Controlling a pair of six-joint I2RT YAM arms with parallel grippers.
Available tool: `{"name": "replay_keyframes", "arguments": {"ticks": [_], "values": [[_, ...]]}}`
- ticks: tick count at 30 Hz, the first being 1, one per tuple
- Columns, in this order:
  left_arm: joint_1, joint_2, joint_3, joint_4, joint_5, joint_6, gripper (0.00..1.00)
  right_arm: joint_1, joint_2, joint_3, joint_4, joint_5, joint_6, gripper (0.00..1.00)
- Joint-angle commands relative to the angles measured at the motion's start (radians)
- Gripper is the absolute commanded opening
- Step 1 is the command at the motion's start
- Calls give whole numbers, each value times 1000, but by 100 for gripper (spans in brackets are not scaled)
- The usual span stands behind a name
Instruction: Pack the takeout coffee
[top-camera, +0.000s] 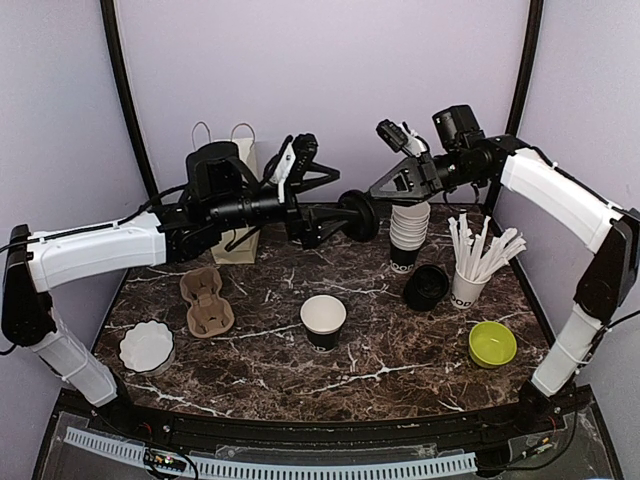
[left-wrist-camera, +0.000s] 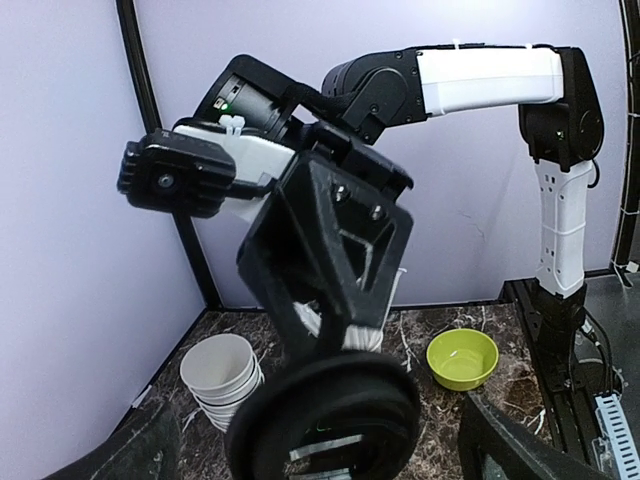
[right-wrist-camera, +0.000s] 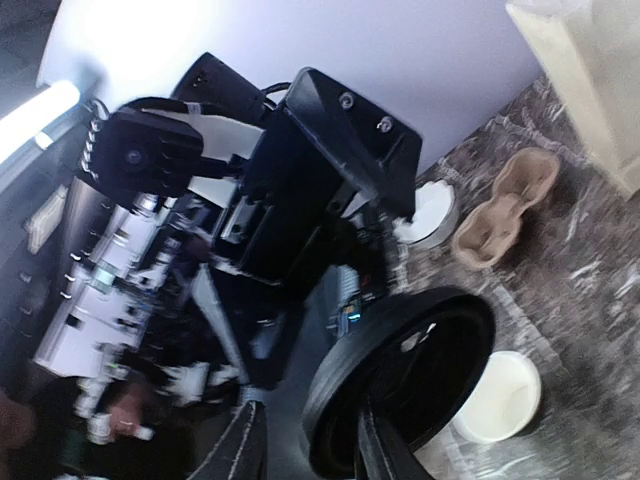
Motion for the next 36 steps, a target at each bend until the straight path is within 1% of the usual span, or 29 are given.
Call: {"name": "replay_keyframes", "arguments": {"ticks": [1, 4, 9, 13, 15, 17, 18, 20, 23, 24, 27, 30, 32, 34, 36], "values": [[-18, 27, 65, 32, 41, 11, 99, 9, 13, 34, 16, 150, -401, 32], [-25, 53, 82, 21, 29, 25, 99, 11, 13, 38, 12, 148, -413, 37], [-28, 53, 70, 20, -12, 31, 99, 11, 15, 35, 10, 186, -416, 35], [-28, 3, 13, 8, -79, 51, 99, 9, 14, 43, -19, 257, -453, 36], [-28, -40, -9, -30, -112, 69, 99, 5, 8, 48, -48, 294, -487, 39], [-28, -71, -27, -82, -147, 81, 99, 3, -2, 41, -73, 363, -535, 42], [-29, -81, -37, -122, -178, 82, 99, 4, -7, 34, -85, 424, -560, 42], [-28, -106, -45, -189, -236, 79, 99, 5, -15, 25, -115, 497, -611, 43], [-26, -132, -40, -293, -311, 68, 99, 22, -29, 14, -171, 603, -699, 43], [-25, -137, -31, -335, -360, 54, 99, 33, -40, -2, -176, 645, -722, 43], [-9, -146, -18, -433, -414, 15, 98, 79, -76, -74, -176, 760, -798, 41], [12, -164, -23, -450, -460, -27, 98, 139, -93, -145, -191, 852, -897, 39], [25, -174, -29, -444, -482, -46, 98, 164, -92, -174, -210, 869, -962, 38], [34, -183, -35, -430, -491, -65, 98, 186, -83, -193, -214, 873, -998, 37], [41, -191, -39, -414, -495, -81, 98, 217, -67, -202, -206, 909, -1008, 37]]}}
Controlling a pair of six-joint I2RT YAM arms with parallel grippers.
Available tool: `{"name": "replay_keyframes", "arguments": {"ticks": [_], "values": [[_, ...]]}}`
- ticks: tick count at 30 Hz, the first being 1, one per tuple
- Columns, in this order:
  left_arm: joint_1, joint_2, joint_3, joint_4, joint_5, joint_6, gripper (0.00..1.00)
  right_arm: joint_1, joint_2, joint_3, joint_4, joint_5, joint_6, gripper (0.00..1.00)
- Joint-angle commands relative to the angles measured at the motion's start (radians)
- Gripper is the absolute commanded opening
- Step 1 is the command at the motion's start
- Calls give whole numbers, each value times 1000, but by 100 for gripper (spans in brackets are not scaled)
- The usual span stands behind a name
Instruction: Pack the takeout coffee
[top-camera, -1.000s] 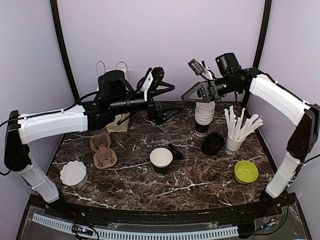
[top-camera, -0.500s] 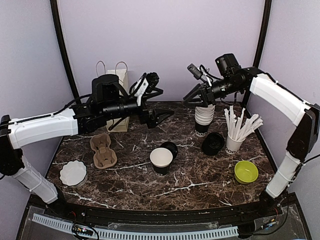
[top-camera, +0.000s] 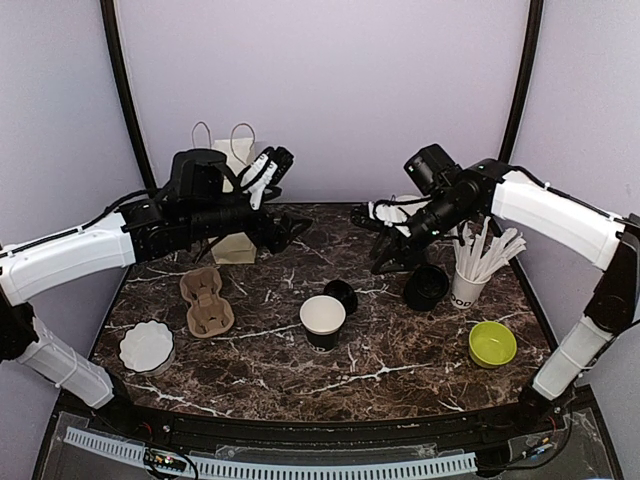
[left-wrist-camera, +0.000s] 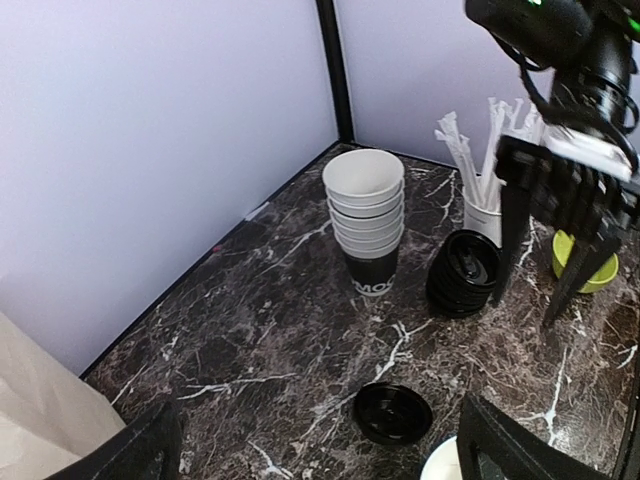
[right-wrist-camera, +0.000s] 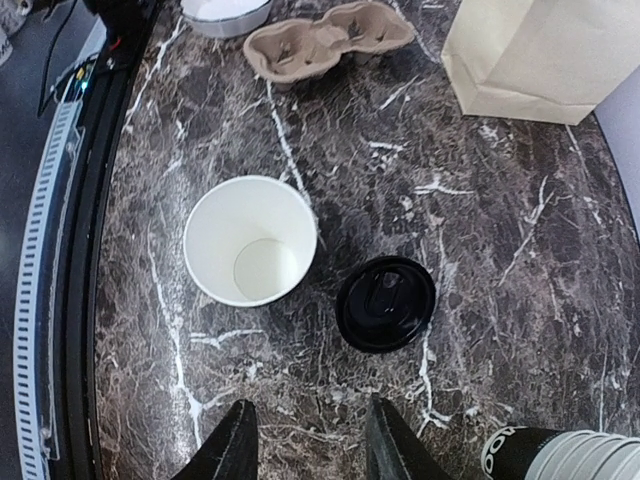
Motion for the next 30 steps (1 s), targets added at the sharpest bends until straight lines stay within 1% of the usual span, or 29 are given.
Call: {"name": "replay_keyframes", "arguments": {"ticks": [1, 6, 11, 14, 19, 30], "values": [[19, -60, -10, 8, -51, -60, 98, 56, 22, -22, -11, 132, -112, 37], [29, -89, -23, 21, -51, -68, 98, 97, 63, -26, 0, 206, -158, 38], [41, -112, -45, 31, -52, -75, 98, 105, 98, -37, 58, 234, -207, 50], [50, -119, -56, 40, -44, -79, 98, 105, 132, -46, 93, 242, -266, 53], [59, -127, -57, 35, -38, -81, 98, 105, 211, -50, 120, 252, -374, 49], [68, -147, -94, 50, -20, -120, 98, 105, 359, -2, 150, 239, -444, 47]]}}
